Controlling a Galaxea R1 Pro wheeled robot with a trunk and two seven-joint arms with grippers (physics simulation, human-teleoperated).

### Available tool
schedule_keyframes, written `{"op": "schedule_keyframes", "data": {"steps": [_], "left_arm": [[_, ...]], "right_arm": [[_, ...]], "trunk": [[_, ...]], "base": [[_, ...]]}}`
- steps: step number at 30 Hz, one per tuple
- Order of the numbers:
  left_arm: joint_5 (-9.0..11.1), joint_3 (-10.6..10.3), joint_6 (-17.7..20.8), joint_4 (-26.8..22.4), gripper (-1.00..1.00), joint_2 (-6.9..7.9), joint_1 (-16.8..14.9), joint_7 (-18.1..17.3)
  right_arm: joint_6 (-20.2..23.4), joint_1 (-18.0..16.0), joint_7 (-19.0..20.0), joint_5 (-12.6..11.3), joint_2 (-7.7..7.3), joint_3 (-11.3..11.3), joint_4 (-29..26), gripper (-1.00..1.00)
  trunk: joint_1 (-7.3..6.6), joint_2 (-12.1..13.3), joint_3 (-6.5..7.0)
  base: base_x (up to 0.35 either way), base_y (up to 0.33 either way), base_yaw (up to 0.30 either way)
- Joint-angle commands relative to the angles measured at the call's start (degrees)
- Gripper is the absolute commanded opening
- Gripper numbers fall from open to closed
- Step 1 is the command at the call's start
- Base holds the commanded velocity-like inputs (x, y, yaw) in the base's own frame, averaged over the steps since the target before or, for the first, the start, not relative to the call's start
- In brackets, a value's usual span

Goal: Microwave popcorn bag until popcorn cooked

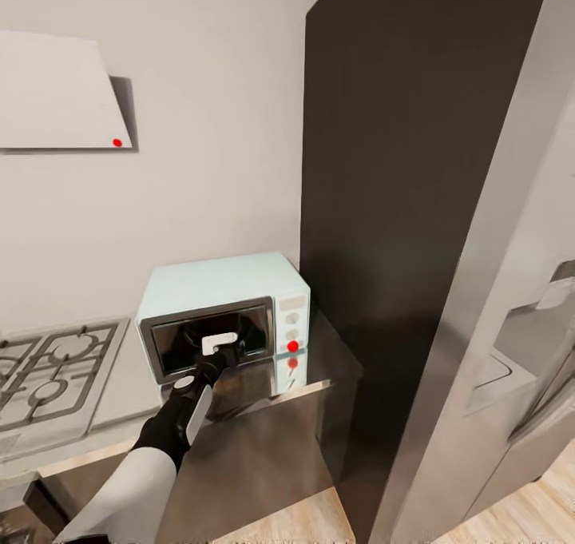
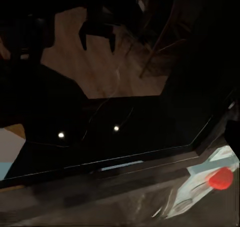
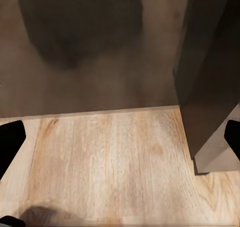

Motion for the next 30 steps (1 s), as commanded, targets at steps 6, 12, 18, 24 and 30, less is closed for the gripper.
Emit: {"op": "schedule_keyframes", "data": {"steps": [6, 12, 18, 24, 30], "left_arm": [[0.05, 0.18, 0.28, -0.53, 1.0, -0.12, 1.88, -0.49], [0.05, -1.11, 0.33, -16.21, 1.0, -0.4, 11.92, -0.52], [0.04, -6.75, 0.3, -33.5, 1.0, 0.05, 32.7, -0.49], [0.21, -4.93, 0.28, -39.21, 1.0, 1.31, 51.45, -0.39], [0.4, 3.89, -2.71, -32.47, 1.0, 1.36, 59.23, -0.46]], "right_arm": [[-0.13, 0.0, -0.41, -0.37, -0.09, 0.31, -0.07, 1.0], [-0.16, 0.04, -0.38, -0.37, -0.13, 0.38, -0.12, 1.0], [-0.22, -0.01, 0.24, 0.58, -0.5, 0.45, -1.44, 1.0], [0.73, -0.06, -0.08, 9.58, 0.18, 0.2, -8.12, 1.0], [6.85, -3.62, -0.46, 12.64, 4.97, 0.18, -11.41, 1.0]], "trunk": [[0.01, -0.13, -0.12], [0.01, -0.13, -0.12], [0.01, -0.13, -0.12], [0.01, -0.13, -0.12], [0.01, -0.13, -0.12]], "base": [[-0.328, 0.0, 0.0], [-0.349, 0.0, 0.0], [-0.35, 0.0, 0.0], [-0.101, 0.0, 0.0], [-0.003, 0.0, 0.0]]}}
